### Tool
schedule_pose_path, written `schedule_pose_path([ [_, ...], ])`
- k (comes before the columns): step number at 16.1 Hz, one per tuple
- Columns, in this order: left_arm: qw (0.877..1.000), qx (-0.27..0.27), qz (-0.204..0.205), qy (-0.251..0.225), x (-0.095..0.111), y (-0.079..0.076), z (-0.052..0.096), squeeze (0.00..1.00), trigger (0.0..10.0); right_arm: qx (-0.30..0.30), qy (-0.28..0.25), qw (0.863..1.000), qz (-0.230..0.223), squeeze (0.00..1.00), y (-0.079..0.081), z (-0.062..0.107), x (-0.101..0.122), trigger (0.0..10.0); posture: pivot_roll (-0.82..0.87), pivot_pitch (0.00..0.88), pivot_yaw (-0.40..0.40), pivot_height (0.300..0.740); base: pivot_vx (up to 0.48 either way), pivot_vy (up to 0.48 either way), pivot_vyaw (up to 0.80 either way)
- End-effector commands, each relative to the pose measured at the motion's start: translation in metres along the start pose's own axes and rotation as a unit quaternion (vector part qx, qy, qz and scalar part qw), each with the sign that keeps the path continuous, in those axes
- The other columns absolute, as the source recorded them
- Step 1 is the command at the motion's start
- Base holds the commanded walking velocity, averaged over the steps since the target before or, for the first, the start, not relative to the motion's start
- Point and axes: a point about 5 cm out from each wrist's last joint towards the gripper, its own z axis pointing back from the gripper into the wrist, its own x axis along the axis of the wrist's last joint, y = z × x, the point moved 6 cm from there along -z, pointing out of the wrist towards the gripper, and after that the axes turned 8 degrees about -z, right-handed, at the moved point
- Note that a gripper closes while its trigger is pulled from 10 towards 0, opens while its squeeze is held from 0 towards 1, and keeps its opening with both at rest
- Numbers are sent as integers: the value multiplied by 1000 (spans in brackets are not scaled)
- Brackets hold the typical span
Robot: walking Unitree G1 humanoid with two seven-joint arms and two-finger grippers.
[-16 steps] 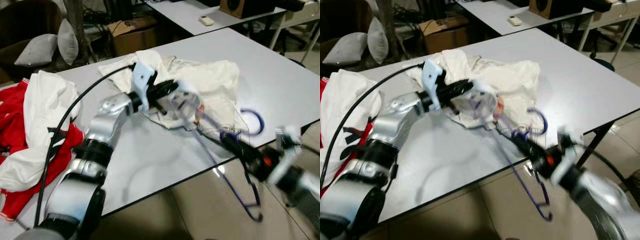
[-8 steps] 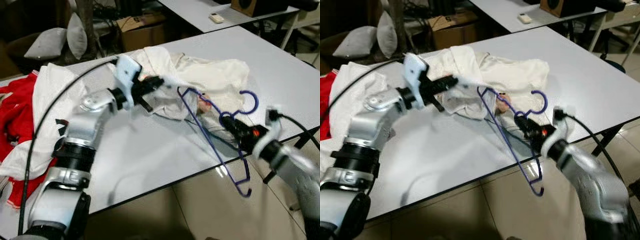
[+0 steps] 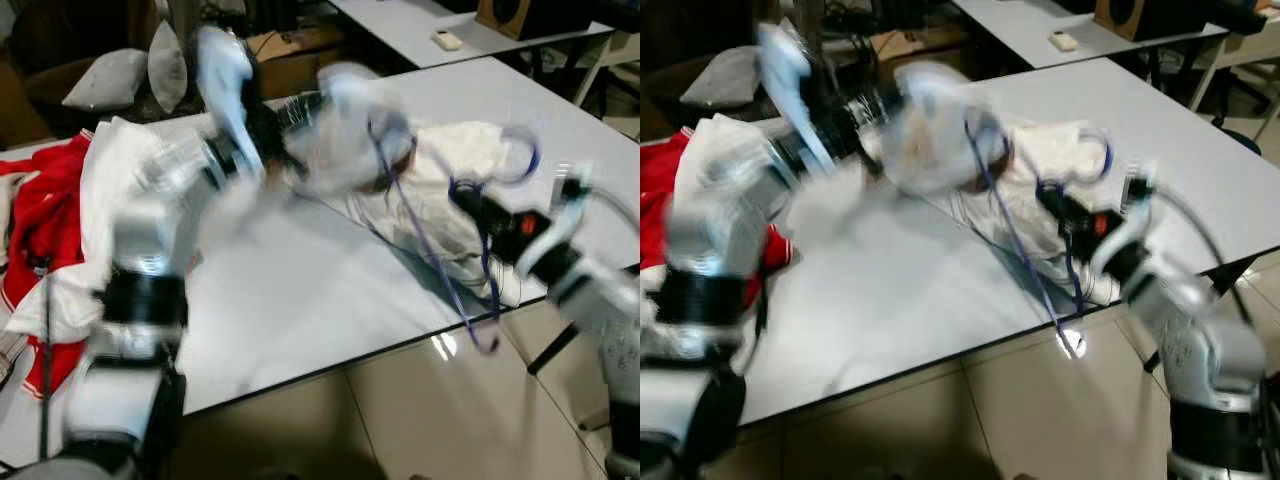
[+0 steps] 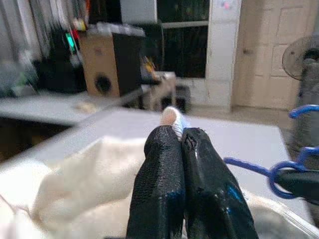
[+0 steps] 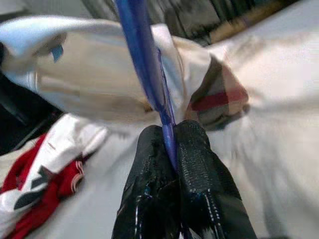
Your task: Hang hanger
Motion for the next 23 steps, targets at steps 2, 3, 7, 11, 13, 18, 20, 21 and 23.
schedule_pose_path([
  [2,999,-29,-13,-30,26,-12,-6,0,0,-4,-9,1000,-20,0,3,0,2,10000,-128,0,99,740,0,0,0],
  [3,998,-47,-12,-27,25,-19,-9,0,0,-15,-12,999,-41,0,0,-1,-2,10000,-129,0,101,740,0,0,0],
  [7,995,-98,-16,-16,25,-40,-5,0,0,-78,-23,991,-109,0,-23,-13,-12,10000,-123,0,95,740,0,0,0],
  [11,997,-67,-46,-6,30,-20,8,0,0,-21,-107,990,-87,0,-7,-39,45,10000,-93,0,76,740,0,0,0],
  [13,998,-9,-49,-47,57,7,19,0,0,18,-181,978,-99,0,11,-39,87,10000,-73,0,54,740,0,0,0],
  [18,999,-32,-38,21,20,-13,28,0,0,-123,59,988,-68,0,-30,-34,-39,10000,-66,0,67,740,0,0,0],
  [20,999,-45,-25,12,21,-23,20,0,0,-118,54,989,-70,0,-24,-29,-38,10000,-77,0,80,740,0,0,0],
  [21,998,-51,-23,11,20,-26,17,0,0,-105,44,991,-73,0,-19,-29,-35,10000,-83,0,88,740,0,0,0],
  [23,997,-74,-8,10,16,-41,7,0,0,-59,-27,995,-82,0,-2,-35,-12,10000,-86,0,97,740,0,0,0],
])
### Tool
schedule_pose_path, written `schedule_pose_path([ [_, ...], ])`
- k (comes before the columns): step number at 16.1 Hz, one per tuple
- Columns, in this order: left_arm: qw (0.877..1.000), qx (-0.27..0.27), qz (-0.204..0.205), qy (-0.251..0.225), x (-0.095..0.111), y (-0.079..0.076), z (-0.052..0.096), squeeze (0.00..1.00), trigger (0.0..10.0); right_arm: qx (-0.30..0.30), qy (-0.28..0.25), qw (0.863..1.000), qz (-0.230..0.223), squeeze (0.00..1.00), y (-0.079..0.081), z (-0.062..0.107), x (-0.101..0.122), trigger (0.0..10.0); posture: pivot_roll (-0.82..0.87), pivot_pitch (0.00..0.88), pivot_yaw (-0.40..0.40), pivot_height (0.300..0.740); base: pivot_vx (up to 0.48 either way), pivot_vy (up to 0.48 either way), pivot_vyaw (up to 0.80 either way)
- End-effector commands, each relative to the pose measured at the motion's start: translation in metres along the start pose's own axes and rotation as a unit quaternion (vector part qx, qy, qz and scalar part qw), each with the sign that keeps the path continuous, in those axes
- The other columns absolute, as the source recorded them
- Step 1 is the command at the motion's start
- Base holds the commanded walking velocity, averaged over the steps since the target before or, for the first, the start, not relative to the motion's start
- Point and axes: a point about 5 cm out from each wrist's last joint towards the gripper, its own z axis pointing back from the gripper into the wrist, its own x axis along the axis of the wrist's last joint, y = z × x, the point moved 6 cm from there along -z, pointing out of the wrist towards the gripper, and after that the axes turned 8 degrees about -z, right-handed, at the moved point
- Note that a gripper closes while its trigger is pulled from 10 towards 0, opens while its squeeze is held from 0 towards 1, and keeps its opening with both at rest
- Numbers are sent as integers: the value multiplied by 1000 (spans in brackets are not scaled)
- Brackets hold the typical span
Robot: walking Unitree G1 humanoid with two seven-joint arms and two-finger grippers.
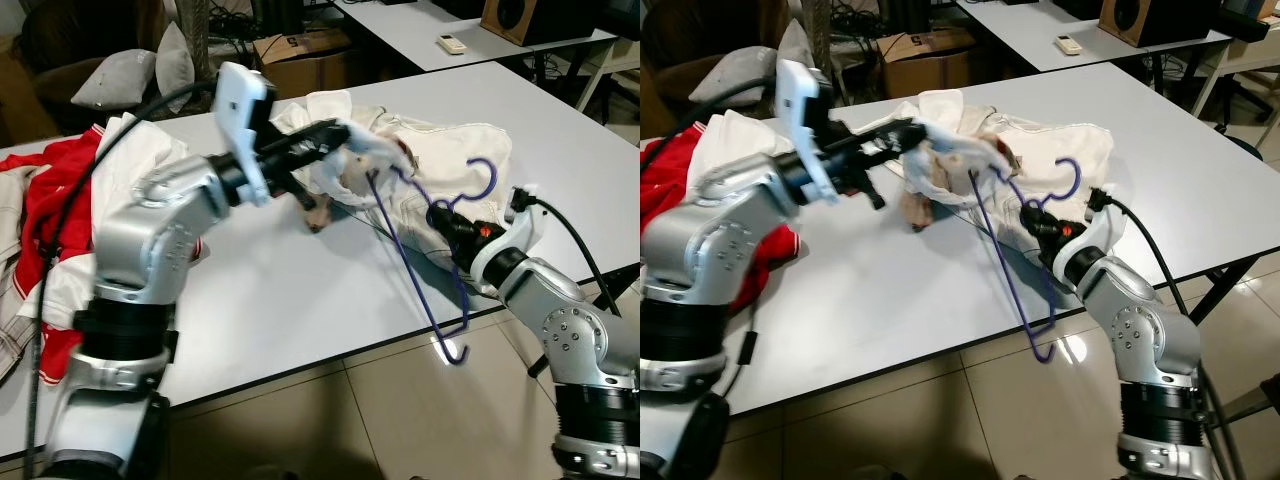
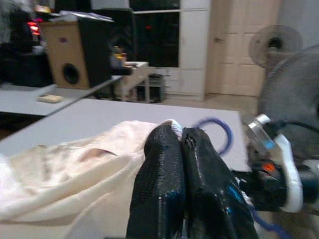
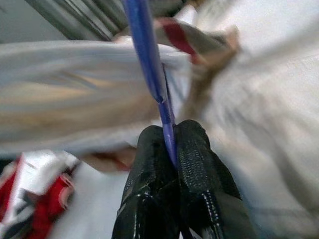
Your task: Hang hanger
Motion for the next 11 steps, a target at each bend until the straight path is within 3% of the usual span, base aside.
schedule_pose_path([
  [1,1000,-5,-10,3,2,-4,-2,0,0,34,-36,999,-11,0,15,-1,15,10000,-85,0,96,740,0,0,0],
  [2,1000,-3,-10,8,-1,-4,-3,0,0,45,-46,998,-22,0,19,-2,18,10000,-85,0,96,740,0,0,0],
  [4,1000,4,-12,25,-7,-1,1,0,0,61,-101,989,-89,0,23,-3,38,10000,-78,0,85,740,0,0,0],
  [5,999,-20,-12,37,-9,-7,4,0,0,58,-154,971,-174,0,16,-7,58,10000,-69,0,75,740,0,0,0],
  [7,997,-55,-14,60,-18,-19,9,0,0,59,-189,947,-252,0,9,-16,71,10000,-65,0,71,740,0,0,0],
  [11,992,-102,-2,80,-29,-36,18,0,0,52,-204,923,-321,0,3,-36,76,10000,-46,0,55,740,0,0,0],
])
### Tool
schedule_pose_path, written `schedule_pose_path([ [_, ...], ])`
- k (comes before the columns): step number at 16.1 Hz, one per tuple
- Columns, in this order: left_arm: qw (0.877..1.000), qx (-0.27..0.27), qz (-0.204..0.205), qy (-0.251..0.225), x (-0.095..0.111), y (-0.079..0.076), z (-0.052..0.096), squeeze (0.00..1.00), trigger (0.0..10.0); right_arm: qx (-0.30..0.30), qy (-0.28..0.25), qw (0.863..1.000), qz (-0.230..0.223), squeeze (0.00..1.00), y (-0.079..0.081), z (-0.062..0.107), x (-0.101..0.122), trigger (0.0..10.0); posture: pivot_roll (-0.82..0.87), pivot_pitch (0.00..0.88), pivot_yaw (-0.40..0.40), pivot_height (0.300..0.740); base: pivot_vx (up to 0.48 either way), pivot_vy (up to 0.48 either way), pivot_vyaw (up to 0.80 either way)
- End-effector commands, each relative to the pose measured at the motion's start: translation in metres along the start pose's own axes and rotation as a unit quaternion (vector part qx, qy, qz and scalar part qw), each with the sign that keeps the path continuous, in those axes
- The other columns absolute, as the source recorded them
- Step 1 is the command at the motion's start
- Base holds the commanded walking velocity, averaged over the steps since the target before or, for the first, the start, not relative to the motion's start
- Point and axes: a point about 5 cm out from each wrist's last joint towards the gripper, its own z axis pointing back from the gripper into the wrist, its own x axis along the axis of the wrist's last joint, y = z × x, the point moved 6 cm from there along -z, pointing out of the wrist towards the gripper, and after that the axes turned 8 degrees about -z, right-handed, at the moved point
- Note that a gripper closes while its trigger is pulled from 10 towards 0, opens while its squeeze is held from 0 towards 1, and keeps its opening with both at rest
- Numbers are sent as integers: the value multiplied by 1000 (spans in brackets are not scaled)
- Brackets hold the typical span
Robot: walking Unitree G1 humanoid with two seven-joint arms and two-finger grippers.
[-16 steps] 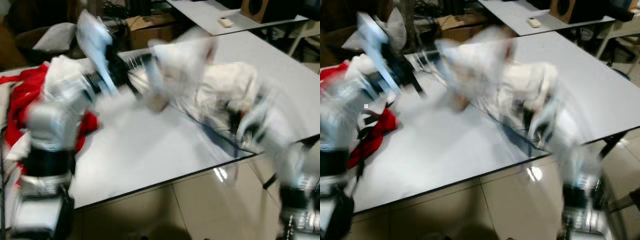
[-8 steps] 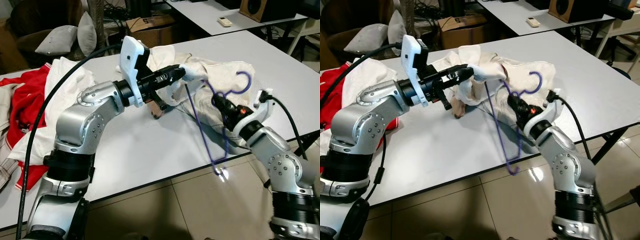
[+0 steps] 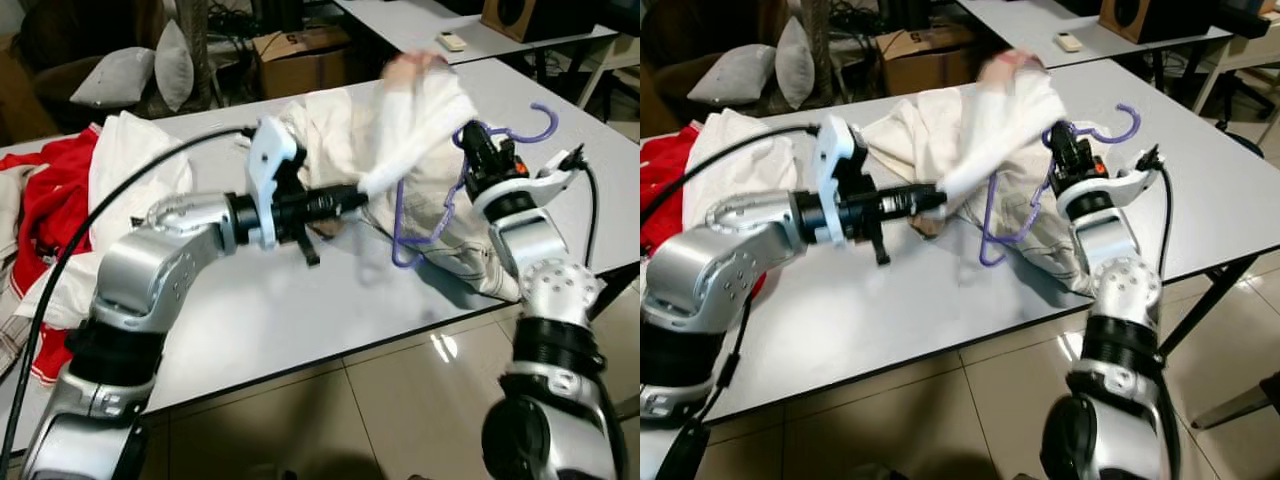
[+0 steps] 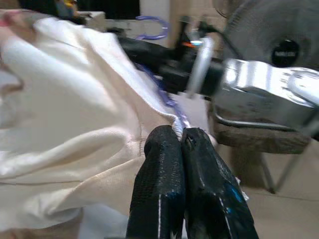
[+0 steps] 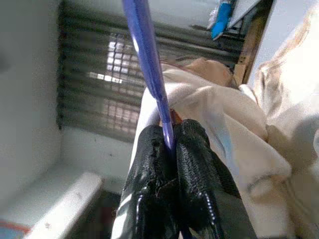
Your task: Hang hanger
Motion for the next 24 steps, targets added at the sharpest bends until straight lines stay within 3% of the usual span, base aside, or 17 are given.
schedule_pose_path([
  [1,1000,-26,-2,-4,3,-10,1,0,0,3,-27,999,-24,0,6,-6,9,10000,-42,0,52,740,0,0,0],
  [3,999,-36,-2,0,1,-15,-5,0,0,-6,-35,997,-61,0,6,-15,4,10000,-35,0,45,740,0,0,0],
  [5,998,-58,1,-9,6,-23,-9,0,0,-15,-49,996,-71,0,5,-21,3,10000,-32,0,48,740,0,0,0],
  [8,990,-124,30,-59,29,-46,-13,0,0,-41,-91,992,-79,0,-1,-29,7,10000,-23,0,51,740,0,0,0],
  [11,987,-127,45,-85,38,-46,-19,0,0,-55,-102,991,-61,0,-3,-32,4,10000,-21,0,52,740,0,0,0],
  [12,982,-136,62,-116,54,-46,-21,0,0,-71,-117,988,-67,0,-8,-33,3,10000,-19,0,52,740,0,0,0],
  [15,982,-137,61,-115,55,-45,-23,0,0,-78,-123,986,-79,0,-11,-33,1,10000,-18,0,53,740,0,0,0],
  [17,986,-141,42,-73,40,-48,-25,0,0,-83,-143,981,-105,0,-12,-32,9,10000,-20,0,53,740,0,0,0],
  [18,988,-125,43,-78,41,-43,-26,0,0,-87,-132,983,-91,0,-12,-33,8,10000,-20,0,53,740,0,0,0],
  [20,990,-92,46,-101,50,-31,-28,0,0,-94,-75,993,-12,0,-9,-37,-8,10000,-20,0,53,740,0,0,0],
  [21,991,-19,43,-125,62,-3,-32,0,1059,-88,-5,994,71,0,-2,-35,-36,10000,-16,0,49,740,0,0,0],
  [22,991,11,42,-129,66,9,-34,0,941,-88,13,992,92,0,0,-32,-41,10000,-17,0,50,740,0,0,0],
  [23,988,32,46,-145,74,19,-33,0,0,-88,19,990,111,0,2,-28,-41,10000,-17,0,50,740,0,0,0],
  [24,982,62,49,-174,87,31,-32,0,0,-101,30,986,130,0,-1,-22,-39,10000,-23,0,58,740,0,0,0],
])
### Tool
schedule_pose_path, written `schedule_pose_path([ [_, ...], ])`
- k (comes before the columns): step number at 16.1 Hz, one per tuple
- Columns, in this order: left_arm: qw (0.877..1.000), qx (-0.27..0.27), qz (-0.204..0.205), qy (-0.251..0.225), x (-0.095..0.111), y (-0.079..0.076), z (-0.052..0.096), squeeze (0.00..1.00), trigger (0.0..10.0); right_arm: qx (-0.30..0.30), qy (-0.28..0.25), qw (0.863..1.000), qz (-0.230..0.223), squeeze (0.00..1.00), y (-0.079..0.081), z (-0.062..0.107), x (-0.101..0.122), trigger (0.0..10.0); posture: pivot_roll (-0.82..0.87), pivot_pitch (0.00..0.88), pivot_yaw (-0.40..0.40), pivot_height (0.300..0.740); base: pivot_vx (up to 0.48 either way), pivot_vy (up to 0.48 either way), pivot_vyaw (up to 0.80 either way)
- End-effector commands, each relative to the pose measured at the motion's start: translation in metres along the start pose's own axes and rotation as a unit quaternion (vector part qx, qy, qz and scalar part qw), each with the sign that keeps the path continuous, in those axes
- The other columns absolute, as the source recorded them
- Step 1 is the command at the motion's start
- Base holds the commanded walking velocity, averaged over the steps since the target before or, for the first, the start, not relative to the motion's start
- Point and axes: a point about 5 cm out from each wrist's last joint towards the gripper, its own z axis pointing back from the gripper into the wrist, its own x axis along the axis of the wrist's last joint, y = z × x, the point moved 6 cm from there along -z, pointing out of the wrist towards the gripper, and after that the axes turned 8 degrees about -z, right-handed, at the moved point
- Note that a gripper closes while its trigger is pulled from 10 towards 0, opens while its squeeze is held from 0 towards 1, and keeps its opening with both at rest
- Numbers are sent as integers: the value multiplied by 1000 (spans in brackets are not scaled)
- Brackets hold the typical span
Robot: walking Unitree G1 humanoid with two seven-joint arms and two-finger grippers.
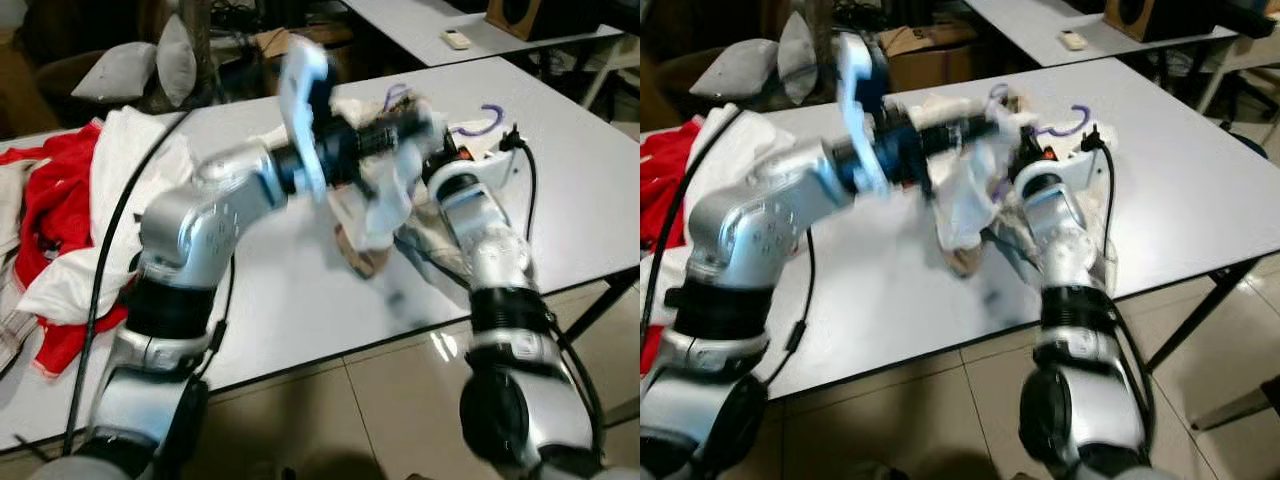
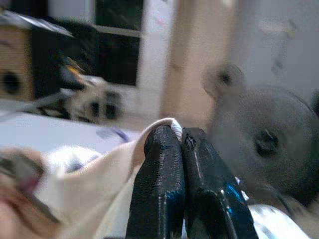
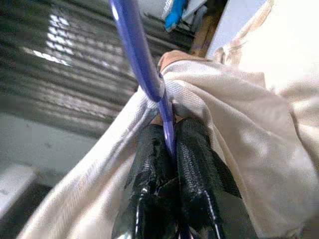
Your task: Hang hanger
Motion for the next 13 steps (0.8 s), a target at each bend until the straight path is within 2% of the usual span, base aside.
schedule_pose_path([
  [1,998,52,-21,-30,19,18,-2,0,0,7,28,999,38,0,6,7,-2,10000,-23,0,58,740,0,0,0],
  [3,994,100,-35,-26,20,34,-4,0,0,43,71,995,64,0,19,18,-15,10000,-30,0,70,740,0,0,0],
  [4,988,148,-28,-31,22,51,-6,0,0,58,85,991,81,0,25,32,-21,10000,-36,0,85,740,0,0,0],
  [5,989,140,-13,-45,27,48,-9,0,0,63,90,991,79,0,26,37,-22,10000,-36,0,91,740,0,0,0],
  [6,989,118,26,-85,43,39,-14,0,0,75,107,987,89,0,28,43,-29,10000,-36,0,97,740,0,0,0],
  [7,983,92,77,-139,68,30,-21,0,0,53,113,986,109,0,18,45,-35,10000,-33,0,102,740,0,0,0],
  [8,981,85,92,-151,74,28,-22,0,0,41,111,987,111,0,12,45,-35,10000,-29,0,104,740,0,0,0],
  [9,974,65,129,-173,85,22,-26,0,0,11,105,988,110,0,1,44,-35,10000,-27,0,105,740,0,0,0],
  [10,979,17,141,-144,80,4,-31,0,0,-20,84,991,102,0,-9,44,-29,10000,-24,0,116,740,0,0,0],
  [11,992,15,102,-77,54,0,-32,0,0,-17,76,993,87,0,-7,45,-26,10000,-27,0,123,740,0,0,0],
  [12,997,39,62,-14,27,7,-30,0,0,-3,76,994,77,0,0,46,-25,10000,-32,0,128,740,0,0,0],
  [13,997,65,49,17,12,15,-27,0,0,5,80,994,76,0,4,48,-25,10000,-34,0,130,740,0,0,0],
])
